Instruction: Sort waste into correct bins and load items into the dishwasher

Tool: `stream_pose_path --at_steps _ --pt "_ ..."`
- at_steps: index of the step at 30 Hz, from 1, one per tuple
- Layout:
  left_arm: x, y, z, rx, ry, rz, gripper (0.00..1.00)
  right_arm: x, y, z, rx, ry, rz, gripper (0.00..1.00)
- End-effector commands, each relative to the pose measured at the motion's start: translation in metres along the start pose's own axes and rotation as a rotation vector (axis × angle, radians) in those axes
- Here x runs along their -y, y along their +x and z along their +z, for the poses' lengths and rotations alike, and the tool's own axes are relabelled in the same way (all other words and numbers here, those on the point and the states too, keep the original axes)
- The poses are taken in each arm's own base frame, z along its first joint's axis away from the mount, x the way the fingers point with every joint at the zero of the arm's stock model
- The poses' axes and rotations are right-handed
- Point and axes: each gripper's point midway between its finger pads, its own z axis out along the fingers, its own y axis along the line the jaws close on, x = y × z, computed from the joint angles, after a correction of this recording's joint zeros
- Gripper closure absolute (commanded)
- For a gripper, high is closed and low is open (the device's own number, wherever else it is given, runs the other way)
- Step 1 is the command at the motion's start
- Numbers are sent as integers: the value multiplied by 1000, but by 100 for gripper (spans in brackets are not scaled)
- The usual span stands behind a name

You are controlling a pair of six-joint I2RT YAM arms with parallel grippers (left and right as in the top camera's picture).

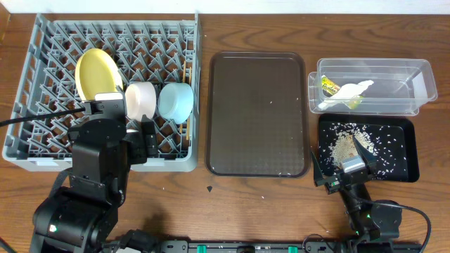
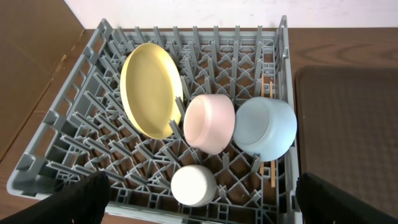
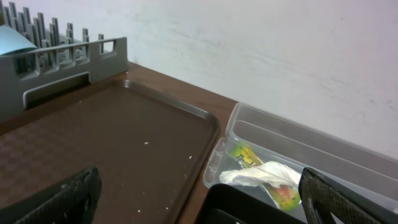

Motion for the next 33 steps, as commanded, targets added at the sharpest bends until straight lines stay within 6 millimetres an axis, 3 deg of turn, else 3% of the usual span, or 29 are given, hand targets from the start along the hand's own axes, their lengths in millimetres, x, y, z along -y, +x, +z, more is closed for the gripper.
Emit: stream_pose_path --at_steps 1,10,16,20,26,33 --pt "0 -2 -2 7 1 -2 4 3 1 0 1 14 -14 1" --pt "-11 2 -5 28 -23 -32 4 3 1 0 1 14 -13 1" --pt "-42 21 8 154 -115 -236 4 3 1 0 2 14 -14 1" --pt "-52 38 16 268 -139 -301 4 3 1 0 1 14 -13 1" --pt "-52 68 24 387 -121 -341 4 3 1 0 1 14 -13 1" --pt "-48 86 40 486 -101 -370 4 3 1 0 1 14 -13 1"
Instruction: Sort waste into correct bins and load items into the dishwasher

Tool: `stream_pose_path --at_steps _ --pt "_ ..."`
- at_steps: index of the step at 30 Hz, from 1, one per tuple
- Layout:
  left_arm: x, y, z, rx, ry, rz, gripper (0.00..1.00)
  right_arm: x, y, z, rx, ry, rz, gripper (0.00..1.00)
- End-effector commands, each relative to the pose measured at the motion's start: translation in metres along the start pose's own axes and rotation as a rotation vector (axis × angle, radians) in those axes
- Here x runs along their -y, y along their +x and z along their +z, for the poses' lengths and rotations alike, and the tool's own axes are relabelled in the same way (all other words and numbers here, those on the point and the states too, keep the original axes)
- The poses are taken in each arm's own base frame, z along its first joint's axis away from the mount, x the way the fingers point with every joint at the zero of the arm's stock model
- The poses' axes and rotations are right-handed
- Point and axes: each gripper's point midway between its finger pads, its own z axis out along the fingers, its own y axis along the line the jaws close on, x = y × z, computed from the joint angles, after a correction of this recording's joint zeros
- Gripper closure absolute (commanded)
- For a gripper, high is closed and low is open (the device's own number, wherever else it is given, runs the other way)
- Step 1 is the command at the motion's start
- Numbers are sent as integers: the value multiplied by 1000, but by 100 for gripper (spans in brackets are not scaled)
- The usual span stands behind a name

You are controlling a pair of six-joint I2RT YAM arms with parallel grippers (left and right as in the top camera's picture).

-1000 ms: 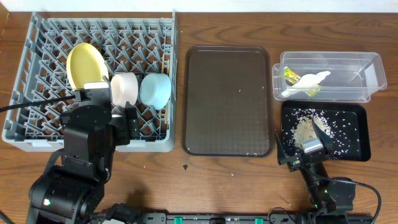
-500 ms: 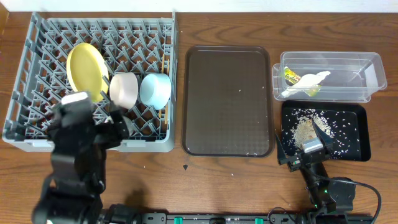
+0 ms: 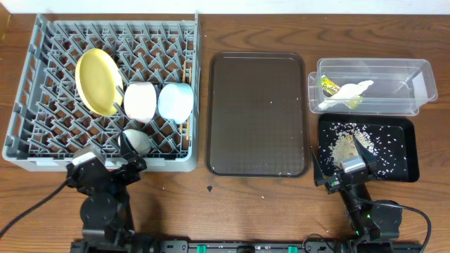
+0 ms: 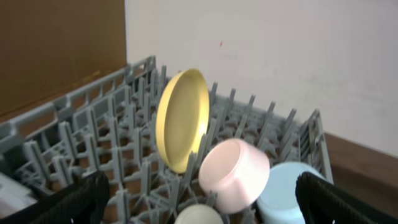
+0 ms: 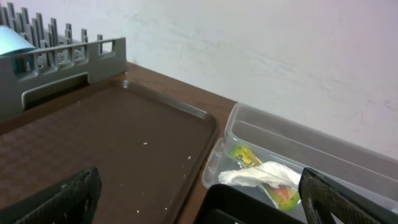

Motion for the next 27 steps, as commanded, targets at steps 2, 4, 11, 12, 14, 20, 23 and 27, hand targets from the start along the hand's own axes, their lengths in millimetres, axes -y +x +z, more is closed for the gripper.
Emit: stream_pose_path --at_steps 2,4,11,12,14,20,23,27 --pt "-1 16 4 62 26 -34 4 2 1 0 0 10 -12 1" --pt "-1 25 6 96 47 -48 4 2 1 0 -1 10 -12 1" --pt "3 52 17 108 83 -69 4 2 1 0 0 10 -12 1" --pt "3 57 19 108 86 -69 4 2 1 0 0 10 -13 1" --pt "3 65 23 113 89 -71 4 2 1 0 0 10 -13 1" --pt "-6 70 25 99 52 -65 4 2 1 0 0 10 -12 1" --pt "-8 71 26 97 46 -65 4 2 1 0 0 10 -13 1" --pt "-10 81 26 55 35 -49 4 2 1 0 0 10 -12 1"
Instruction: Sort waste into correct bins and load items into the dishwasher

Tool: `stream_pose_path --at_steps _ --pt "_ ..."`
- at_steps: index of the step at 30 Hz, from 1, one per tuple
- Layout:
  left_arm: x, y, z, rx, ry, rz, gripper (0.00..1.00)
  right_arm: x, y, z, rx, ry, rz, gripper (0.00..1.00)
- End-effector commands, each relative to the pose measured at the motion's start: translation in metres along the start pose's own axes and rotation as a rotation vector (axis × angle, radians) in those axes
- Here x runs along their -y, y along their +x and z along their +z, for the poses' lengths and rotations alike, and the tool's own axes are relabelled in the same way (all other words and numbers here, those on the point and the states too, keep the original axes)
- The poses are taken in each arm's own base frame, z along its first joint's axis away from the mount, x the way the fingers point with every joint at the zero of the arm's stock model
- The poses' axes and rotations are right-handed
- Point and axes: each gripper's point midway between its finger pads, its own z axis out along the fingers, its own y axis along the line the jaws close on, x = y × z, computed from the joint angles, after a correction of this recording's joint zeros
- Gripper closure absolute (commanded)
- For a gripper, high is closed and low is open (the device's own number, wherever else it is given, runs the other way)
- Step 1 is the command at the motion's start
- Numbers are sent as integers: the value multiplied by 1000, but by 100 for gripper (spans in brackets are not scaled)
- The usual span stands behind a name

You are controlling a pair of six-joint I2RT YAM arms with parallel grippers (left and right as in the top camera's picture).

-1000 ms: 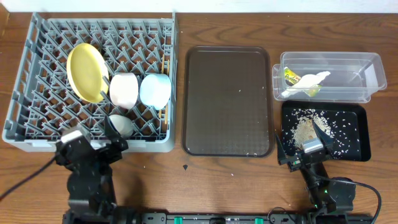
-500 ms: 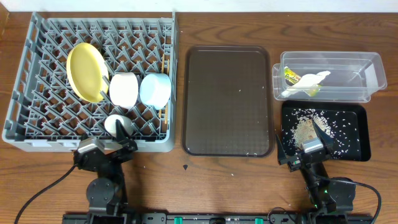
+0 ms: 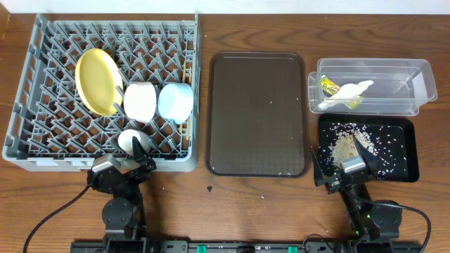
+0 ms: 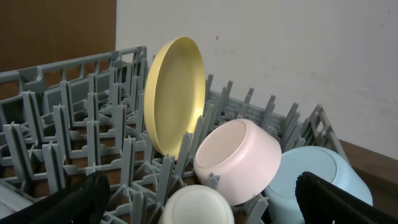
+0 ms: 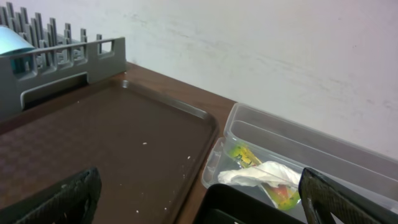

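The grey dish rack (image 3: 42, 151) holds an upright yellow plate (image 3: 97, 81), a pink bowl (image 3: 140, 100), a blue bowl (image 3: 176, 102) and a white cup (image 3: 130, 139). Wooden chopsticks (image 3: 187, 95) lie along its right side. My left gripper (image 3: 126, 167) sits low at the rack's near edge, open and holding nothing; its wrist view looks over the cup (image 4: 196, 208) at the plate (image 4: 174, 93). My right gripper (image 3: 336, 173) rests open and holding nothing, just in front of the black bin (image 3: 401, 172) of rice. The clear bin (image 3: 422, 70) holds a wrapper and a tissue (image 5: 261, 176).
A brown tray (image 3: 256, 112) lies between the rack and the bins, with only a few crumbs on it. A wall runs behind the table. The arms' bases stand at the near table edge.
My left arm has folded down lower at the near table edge, its camera now closer to rack level. The right arm and all the dishes have stayed where they were.
My left gripper first hung open over the near part of the rack, above the white cup that stood there. It then stood back in front of the rack, and now rests low at the table edge. The right gripper stayed still throughout.
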Motion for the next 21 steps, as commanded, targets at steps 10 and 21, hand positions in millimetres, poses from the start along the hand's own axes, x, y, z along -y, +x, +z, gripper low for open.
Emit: stream_pose_path --at_steps 10,21 --pt "-5 21 0 -83 -18 16 4 2 1 0 1 8 -13 1" --pt "-5 22 0 -85 -19 17 4 2 1 0 1 8 -13 1"
